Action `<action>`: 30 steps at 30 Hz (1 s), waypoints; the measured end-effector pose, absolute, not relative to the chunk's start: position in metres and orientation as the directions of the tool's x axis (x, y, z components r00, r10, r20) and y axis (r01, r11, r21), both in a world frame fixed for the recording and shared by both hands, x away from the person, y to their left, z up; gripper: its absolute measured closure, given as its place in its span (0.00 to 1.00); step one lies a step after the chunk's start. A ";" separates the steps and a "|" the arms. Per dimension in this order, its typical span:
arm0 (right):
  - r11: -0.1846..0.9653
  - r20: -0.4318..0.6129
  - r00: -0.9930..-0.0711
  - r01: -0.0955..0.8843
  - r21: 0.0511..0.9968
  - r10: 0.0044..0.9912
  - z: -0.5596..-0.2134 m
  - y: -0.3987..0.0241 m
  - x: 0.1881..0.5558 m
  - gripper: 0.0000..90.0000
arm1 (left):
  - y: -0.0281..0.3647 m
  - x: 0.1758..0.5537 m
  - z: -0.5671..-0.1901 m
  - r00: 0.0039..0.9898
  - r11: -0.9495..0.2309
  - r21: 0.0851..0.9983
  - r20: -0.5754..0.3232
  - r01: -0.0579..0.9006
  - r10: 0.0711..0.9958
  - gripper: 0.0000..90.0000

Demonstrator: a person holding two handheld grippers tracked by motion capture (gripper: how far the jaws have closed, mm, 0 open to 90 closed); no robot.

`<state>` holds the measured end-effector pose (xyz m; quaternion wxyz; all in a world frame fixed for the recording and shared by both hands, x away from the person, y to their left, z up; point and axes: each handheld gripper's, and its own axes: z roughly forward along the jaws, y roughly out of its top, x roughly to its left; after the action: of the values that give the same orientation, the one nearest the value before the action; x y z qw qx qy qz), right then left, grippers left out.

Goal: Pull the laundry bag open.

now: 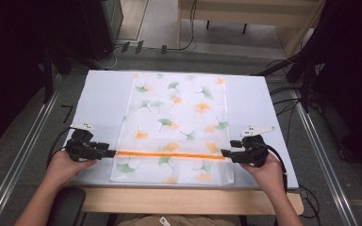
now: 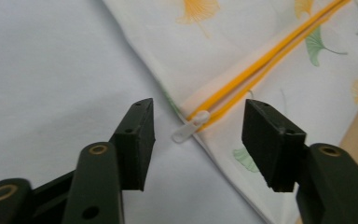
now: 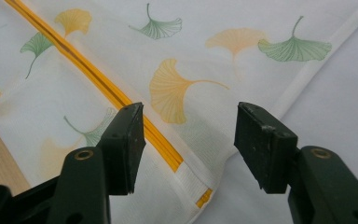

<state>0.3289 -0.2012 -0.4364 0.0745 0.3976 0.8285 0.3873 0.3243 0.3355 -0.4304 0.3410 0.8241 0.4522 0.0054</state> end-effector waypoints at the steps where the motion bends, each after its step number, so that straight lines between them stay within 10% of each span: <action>1: 0.383 0.183 -0.673 0.599 0.703 0.717 -0.436 -0.202 0.329 0.46 | 0.336 0.324 -0.430 0.589 -0.353 0.577 -0.291 0.737 0.754 0.47; 30: 0.303 0.131 -0.592 0.576 0.759 0.795 -0.446 -0.252 0.346 0.36 | 0.362 0.333 -0.428 0.478 -0.241 0.662 -0.200 0.709 0.855 0.41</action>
<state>0.3463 -0.2518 -0.4455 0.1359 0.4309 0.7956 0.4036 0.3327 0.3622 -0.4284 0.3587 0.7812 0.5007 0.1018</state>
